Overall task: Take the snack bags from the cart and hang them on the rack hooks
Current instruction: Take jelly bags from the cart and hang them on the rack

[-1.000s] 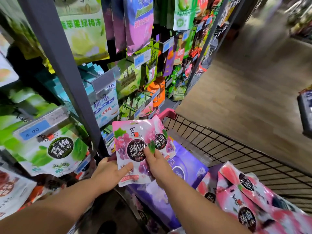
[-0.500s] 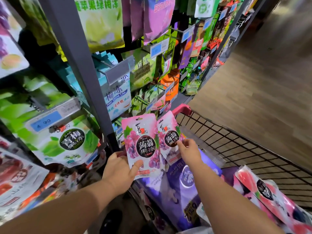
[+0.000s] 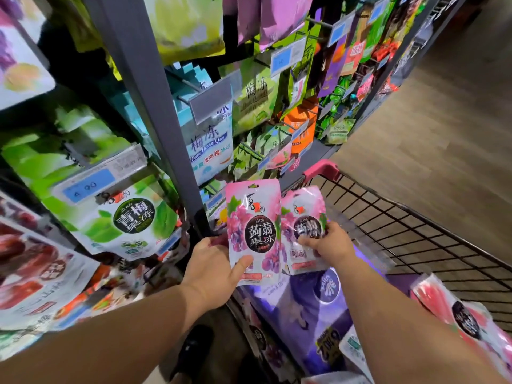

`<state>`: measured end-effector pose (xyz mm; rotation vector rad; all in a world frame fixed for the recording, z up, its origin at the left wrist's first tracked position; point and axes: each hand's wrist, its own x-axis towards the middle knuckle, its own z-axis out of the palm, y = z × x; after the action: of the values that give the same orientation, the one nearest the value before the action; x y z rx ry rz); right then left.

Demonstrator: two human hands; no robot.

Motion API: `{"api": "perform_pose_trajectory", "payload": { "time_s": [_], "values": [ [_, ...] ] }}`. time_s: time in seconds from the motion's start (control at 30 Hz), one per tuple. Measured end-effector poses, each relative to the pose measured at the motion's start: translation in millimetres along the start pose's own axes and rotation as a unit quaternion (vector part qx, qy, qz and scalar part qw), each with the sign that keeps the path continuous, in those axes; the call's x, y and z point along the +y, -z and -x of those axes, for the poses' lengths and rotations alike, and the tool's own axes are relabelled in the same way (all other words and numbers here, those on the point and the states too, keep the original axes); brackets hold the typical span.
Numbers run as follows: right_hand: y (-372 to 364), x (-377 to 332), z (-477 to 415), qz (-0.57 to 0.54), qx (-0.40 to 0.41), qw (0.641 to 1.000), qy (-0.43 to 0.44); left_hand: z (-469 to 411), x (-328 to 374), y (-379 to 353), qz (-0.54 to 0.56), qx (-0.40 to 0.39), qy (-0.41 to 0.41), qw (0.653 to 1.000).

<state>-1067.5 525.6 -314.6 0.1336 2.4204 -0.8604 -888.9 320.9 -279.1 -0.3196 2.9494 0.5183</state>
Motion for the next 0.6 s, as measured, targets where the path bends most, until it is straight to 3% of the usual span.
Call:
{"api": "perform_pose_trajectory", "payload": {
  "time_s": [0.23,0.43,0.6],
  "values": [
    [-11.0,41.1,27.5,-0.100,0.079,0.988,-0.082,-4.1,-1.1,-4.3,-0.033,-0.002,0.003,0.999],
    [-20.8,47.5,48.9,-0.182,-0.008,0.978,-0.106,-4.3,1.4,2.7,-0.087,-0.017,-0.030,0.996],
    [-10.5,57.8,60.5,-0.283,0.010,0.955,-0.085,-4.3,4.2,12.8,-0.079,-0.062,-0.023,0.995]
  ]
}}
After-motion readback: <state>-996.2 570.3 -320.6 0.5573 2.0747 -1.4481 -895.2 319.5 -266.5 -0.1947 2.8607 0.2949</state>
